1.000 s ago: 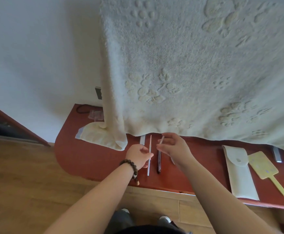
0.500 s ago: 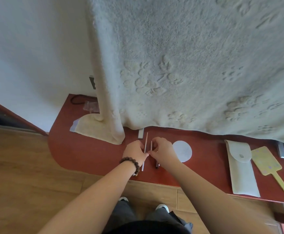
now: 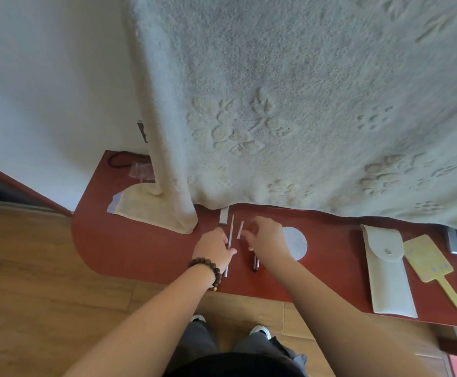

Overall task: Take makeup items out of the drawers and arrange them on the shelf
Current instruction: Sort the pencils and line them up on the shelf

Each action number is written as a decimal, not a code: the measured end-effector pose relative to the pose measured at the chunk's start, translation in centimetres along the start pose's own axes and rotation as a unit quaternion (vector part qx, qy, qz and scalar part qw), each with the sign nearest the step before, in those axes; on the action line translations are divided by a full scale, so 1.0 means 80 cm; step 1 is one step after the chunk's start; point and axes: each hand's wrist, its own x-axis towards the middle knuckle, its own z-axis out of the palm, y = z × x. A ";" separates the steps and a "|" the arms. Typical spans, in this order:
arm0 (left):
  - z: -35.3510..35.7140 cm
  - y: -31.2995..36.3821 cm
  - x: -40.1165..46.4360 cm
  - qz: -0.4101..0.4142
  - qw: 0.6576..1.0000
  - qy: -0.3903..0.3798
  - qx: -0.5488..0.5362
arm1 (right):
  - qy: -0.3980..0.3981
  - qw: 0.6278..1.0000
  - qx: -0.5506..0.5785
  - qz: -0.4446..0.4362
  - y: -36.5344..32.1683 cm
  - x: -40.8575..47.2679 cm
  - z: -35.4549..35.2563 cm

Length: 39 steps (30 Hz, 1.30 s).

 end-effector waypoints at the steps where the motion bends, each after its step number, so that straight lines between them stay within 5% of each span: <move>1: 0.000 -0.002 0.000 0.003 1.000 0.001 -0.004 | 0.013 1.000 0.014 0.013 0.004 0.000 -0.006; 7: 0.000 -0.007 -0.003 0.008 1.000 0.008 -0.023 | -0.003 0.999 -0.039 0.021 0.012 -0.001 -0.020; 14: -0.004 -0.004 -0.009 0.010 0.999 0.017 -0.030 | -0.037 0.972 -0.230 -0.010 -0.002 -0.005 -0.003; 23: -0.020 -0.007 -0.022 0.036 0.996 0.063 -0.059 | 0.057 0.972 -0.228 -0.014 0.003 -0.018 -0.001; 30: -0.016 0.001 -0.034 0.044 0.994 0.042 -0.095 | 0.015 0.966 -0.256 0.025 -0.010 -0.008 -0.004; 35: -0.020 0.002 -0.042 0.042 0.991 0.031 -0.120 | 0.012 0.988 -0.153 0.020 -0.002 -0.001 -0.006; 39: -0.029 0.009 -0.044 0.046 0.987 0.018 -0.153 | 0.019 0.980 0.195 0.030 0.003 -0.011 -0.027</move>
